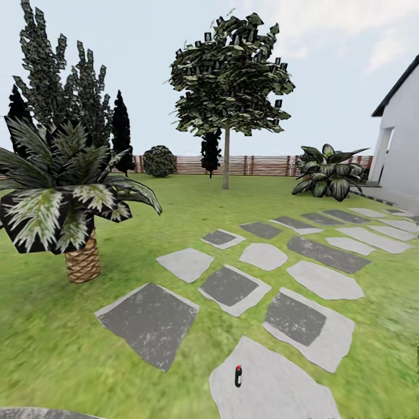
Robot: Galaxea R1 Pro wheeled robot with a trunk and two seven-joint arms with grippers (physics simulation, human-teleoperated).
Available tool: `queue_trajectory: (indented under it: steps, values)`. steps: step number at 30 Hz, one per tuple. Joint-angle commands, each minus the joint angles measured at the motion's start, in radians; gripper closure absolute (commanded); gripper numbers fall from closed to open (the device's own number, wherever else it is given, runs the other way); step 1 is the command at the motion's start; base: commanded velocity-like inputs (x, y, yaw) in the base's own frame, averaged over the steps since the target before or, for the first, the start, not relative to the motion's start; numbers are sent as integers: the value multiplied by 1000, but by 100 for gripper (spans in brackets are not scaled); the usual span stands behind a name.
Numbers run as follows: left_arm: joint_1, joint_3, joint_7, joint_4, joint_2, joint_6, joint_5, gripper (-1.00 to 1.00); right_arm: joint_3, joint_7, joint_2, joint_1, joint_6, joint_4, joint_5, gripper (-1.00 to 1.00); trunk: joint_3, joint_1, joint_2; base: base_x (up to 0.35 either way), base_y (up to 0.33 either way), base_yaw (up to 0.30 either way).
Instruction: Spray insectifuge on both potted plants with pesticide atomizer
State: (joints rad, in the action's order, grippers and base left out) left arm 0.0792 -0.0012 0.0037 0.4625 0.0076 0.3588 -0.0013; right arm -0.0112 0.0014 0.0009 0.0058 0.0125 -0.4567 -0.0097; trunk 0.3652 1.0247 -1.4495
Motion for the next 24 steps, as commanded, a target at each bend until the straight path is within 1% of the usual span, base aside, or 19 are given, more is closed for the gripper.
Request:
queue_trajectory:
  steps: [1, 6, 11, 19, 24]
  values:
    - [1, 0, 0, -1, 0, 3, 0, -100, -1, 0, 0, 0, 1, -2, -1, -100, 1, 0, -1, 105, 233, -249]
    - [1, 0, 1, -1, 0, 3, 0, -100, -1, 0, -1, 0, 1, -2, -1, -100, 1, 0, -1, 38, 217, -264]
    - [1, 0, 1, -1, 0, 3, 0, -100, -1, 0, -1, 0, 1, -2, -1, -100, 2, 0, -1, 5, 129, -274]
    - [1, 0, 1, -1, 0, 3, 0, -100, -1, 0, -1, 0, 1, -2, -1, -100, 6, 0, -1, 0, 23, -271]
    - [1, 0, 1, -1, 0, 3, 0, -100, -1, 0, 0, 0, 1, -2, -1, -100, 6, 0, -1, 0, 1, -99]
